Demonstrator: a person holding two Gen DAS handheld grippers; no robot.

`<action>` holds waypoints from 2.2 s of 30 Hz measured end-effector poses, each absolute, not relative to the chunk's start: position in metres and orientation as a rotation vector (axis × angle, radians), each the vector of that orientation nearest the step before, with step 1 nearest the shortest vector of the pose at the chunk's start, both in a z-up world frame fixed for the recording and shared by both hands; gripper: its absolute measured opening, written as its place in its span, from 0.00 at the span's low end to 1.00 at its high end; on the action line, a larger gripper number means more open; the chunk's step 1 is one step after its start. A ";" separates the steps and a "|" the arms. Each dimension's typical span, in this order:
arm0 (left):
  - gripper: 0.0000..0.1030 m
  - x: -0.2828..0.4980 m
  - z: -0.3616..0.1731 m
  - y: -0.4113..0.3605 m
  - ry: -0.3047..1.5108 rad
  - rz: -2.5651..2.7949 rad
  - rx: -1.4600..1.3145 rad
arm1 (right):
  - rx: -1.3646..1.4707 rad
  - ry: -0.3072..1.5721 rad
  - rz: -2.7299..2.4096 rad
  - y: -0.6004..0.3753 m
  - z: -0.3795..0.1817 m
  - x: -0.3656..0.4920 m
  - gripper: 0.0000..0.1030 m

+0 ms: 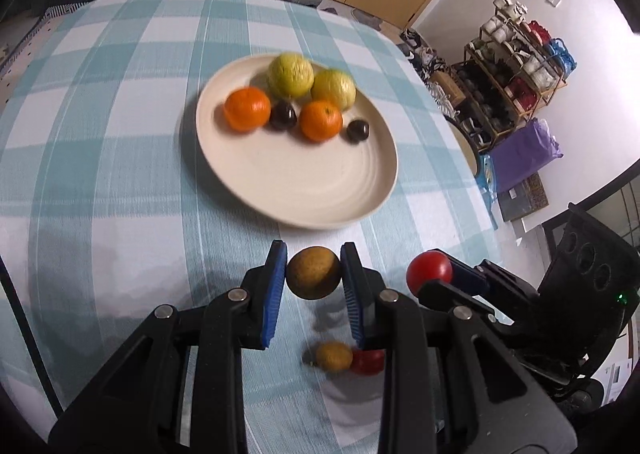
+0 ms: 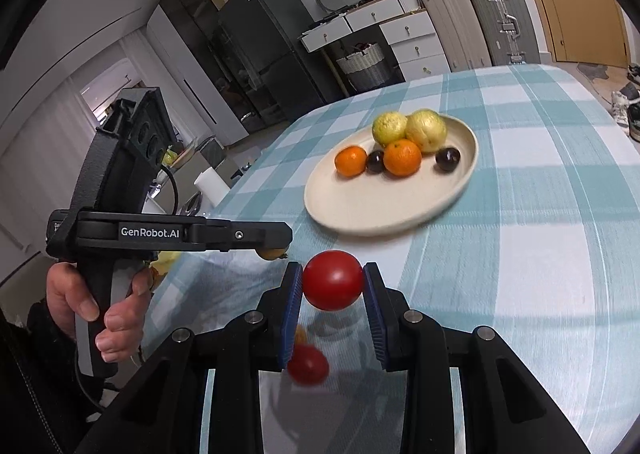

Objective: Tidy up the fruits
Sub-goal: 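Carry the kiwi and tomato onto the cream plate and open both tools, then lift both tools away from the plate toward the last fruits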

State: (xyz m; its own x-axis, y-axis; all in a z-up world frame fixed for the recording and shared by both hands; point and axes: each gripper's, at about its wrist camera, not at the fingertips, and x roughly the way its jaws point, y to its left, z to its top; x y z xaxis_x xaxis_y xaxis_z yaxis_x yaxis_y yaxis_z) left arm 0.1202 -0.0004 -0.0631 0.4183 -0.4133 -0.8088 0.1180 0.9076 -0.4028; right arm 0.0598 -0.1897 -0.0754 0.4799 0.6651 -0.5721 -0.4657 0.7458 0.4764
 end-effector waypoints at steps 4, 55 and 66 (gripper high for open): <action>0.24 0.140 -0.054 0.006 1.070 -0.337 -0.317 | 0.257 0.796 0.700 -0.183 -0.066 0.078 0.30; 0.33 0.229 -0.091 0.038 1.096 -0.298 -0.450 | 0.235 0.910 0.636 -0.130 -0.089 0.184 0.50; 0.42 0.191 -0.066 0.035 1.050 -0.292 -0.423 | 0.181 0.820 0.591 -0.154 -0.058 0.146 0.63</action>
